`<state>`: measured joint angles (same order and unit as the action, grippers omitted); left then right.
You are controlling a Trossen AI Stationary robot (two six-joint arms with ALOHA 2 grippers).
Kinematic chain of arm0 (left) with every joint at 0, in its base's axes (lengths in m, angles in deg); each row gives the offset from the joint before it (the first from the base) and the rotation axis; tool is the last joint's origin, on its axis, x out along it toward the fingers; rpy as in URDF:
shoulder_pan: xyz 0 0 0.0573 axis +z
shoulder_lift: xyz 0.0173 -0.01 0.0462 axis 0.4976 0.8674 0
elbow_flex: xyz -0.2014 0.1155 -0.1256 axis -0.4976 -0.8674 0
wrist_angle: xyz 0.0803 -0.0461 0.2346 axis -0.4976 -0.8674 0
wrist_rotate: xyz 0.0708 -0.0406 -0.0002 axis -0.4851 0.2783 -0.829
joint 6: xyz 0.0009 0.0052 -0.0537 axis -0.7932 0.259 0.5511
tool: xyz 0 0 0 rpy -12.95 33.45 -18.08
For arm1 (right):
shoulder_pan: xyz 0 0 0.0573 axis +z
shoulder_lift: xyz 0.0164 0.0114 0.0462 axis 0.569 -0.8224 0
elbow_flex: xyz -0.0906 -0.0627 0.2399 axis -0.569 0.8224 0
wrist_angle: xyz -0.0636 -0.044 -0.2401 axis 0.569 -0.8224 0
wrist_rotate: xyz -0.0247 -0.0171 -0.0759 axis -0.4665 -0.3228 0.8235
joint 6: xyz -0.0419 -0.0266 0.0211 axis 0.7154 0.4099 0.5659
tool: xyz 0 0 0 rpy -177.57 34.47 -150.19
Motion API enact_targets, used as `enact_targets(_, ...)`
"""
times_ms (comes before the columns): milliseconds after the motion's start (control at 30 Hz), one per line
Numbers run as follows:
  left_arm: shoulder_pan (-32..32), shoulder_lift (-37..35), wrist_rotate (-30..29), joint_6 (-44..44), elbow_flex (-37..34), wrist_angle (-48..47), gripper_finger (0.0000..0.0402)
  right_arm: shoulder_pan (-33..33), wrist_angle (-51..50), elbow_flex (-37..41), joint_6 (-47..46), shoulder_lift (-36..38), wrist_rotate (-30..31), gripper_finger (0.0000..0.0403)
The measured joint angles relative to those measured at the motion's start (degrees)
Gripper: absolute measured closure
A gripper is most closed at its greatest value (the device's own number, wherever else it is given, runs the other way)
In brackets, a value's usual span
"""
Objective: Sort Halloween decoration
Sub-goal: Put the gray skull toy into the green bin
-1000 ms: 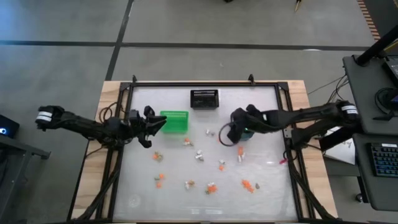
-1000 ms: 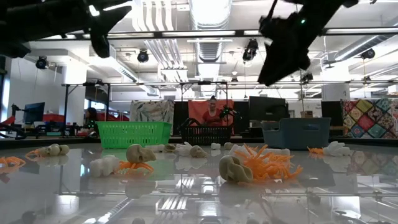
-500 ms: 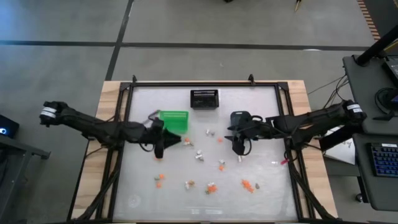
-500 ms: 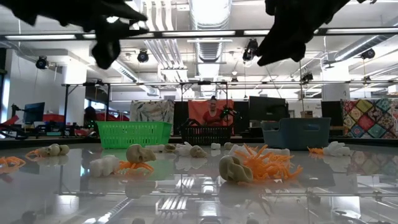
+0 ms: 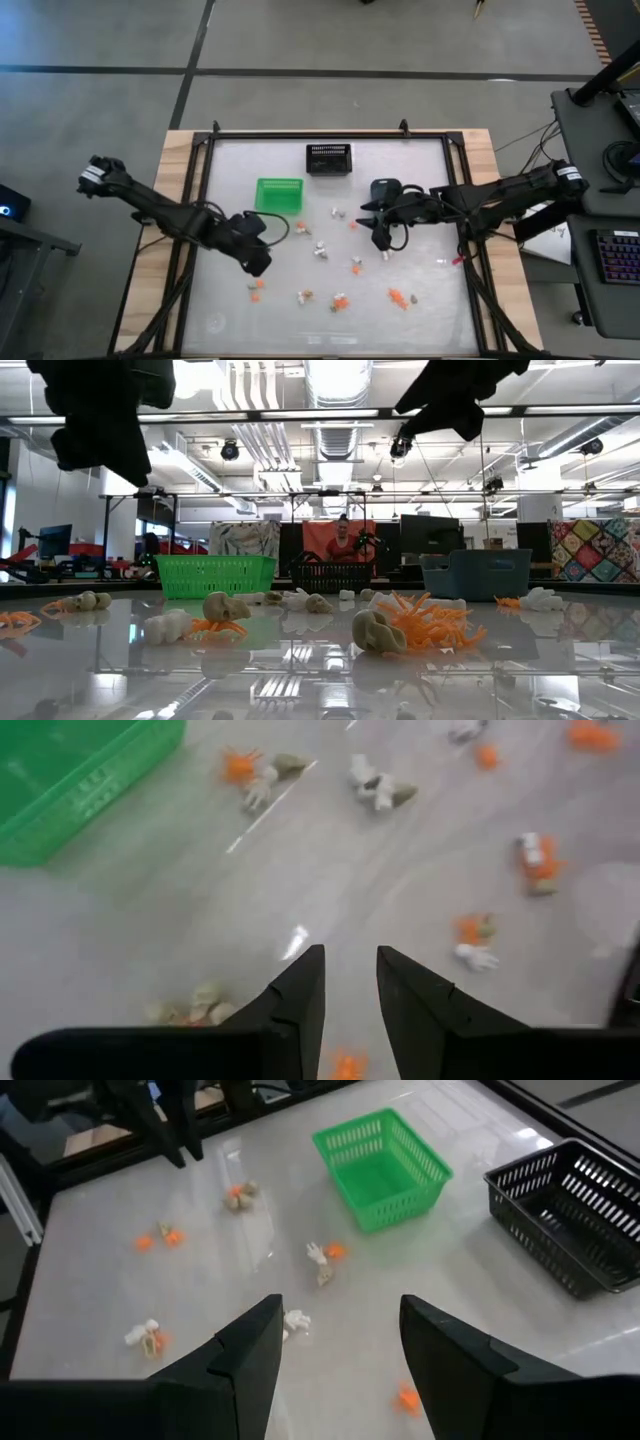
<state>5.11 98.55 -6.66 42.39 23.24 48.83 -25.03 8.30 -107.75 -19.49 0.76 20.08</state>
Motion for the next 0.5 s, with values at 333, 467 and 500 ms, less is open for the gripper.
enact_targets(333,0.0,11.1,2.5,2.4,5.9,-9.8,0.0324,0.0,-0.4,0.1,1.2,-1.2,0.3,0.0211)
enact_targets(467,0.1,13.3,4.3,2.7,5.9,-10.7,0.0324,0.0,-0.4,0.1,1.2,-2.5,0.3,0.0211)
enact_targets(500,0.1,13.7,4.8,2.7,5.9,-10.9,0.0324,0.0,-0.4,0.1,1.3,-2.9,0.3,0.0211)
